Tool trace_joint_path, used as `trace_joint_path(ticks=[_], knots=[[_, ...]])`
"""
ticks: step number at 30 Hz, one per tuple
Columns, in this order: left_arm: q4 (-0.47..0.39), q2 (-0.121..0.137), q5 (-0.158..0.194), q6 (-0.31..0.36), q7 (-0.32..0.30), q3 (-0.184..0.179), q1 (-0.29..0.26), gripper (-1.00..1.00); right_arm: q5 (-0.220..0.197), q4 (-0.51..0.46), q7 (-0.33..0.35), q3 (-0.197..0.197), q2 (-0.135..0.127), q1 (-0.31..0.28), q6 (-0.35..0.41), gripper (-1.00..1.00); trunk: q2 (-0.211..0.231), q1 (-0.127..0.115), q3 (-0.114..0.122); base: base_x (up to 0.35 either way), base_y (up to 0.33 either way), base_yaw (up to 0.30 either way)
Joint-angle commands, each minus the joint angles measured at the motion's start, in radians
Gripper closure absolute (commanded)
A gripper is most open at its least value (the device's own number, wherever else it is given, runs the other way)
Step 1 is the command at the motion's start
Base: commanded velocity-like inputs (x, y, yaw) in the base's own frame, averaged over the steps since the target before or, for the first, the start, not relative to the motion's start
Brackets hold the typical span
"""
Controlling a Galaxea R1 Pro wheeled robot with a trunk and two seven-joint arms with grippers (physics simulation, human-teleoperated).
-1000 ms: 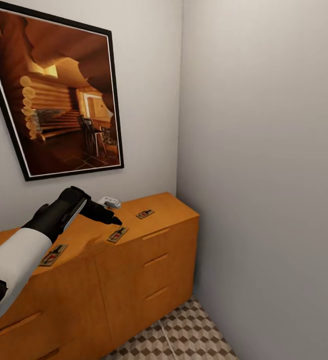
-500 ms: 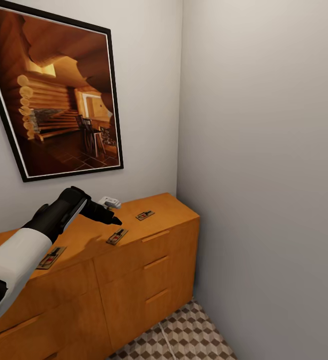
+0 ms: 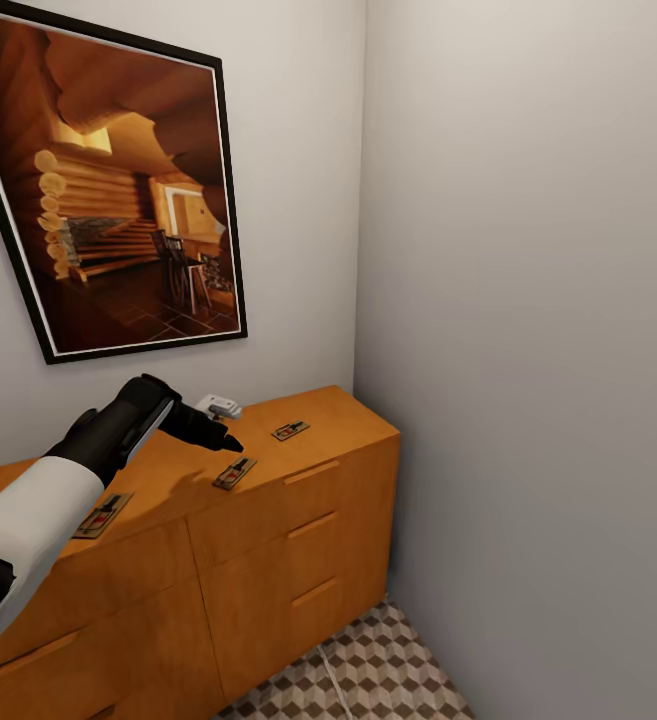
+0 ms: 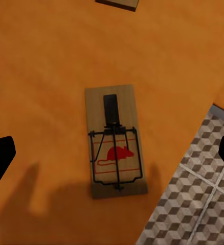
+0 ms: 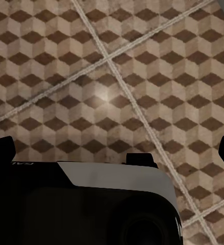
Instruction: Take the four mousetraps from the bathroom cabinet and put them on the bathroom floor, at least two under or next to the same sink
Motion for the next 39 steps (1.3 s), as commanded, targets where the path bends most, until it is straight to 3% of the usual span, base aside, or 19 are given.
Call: trace_joint_path(ticks=[1, 39], knots=[[0.0, 0.001, 0.0, 0.004, -0.002, -0.003, -0.001, -1.0, 0.0, 0.001, 0.0, 0.0, 0.0, -0.001, -0.003, -1.0, -0.001, 0.0, -0.001, 0.0, 0.0, 0.0], [0.015, 0.0, 0.0, 0.004, -0.002, -0.005, -0.001, -1.0, 0.0, 0.001, 0.0, 0.0, 0.0, -0.001, -0.003, -1.0, -0.001, 0.0, -0.035, 0.0, 0.0, 0.0]])
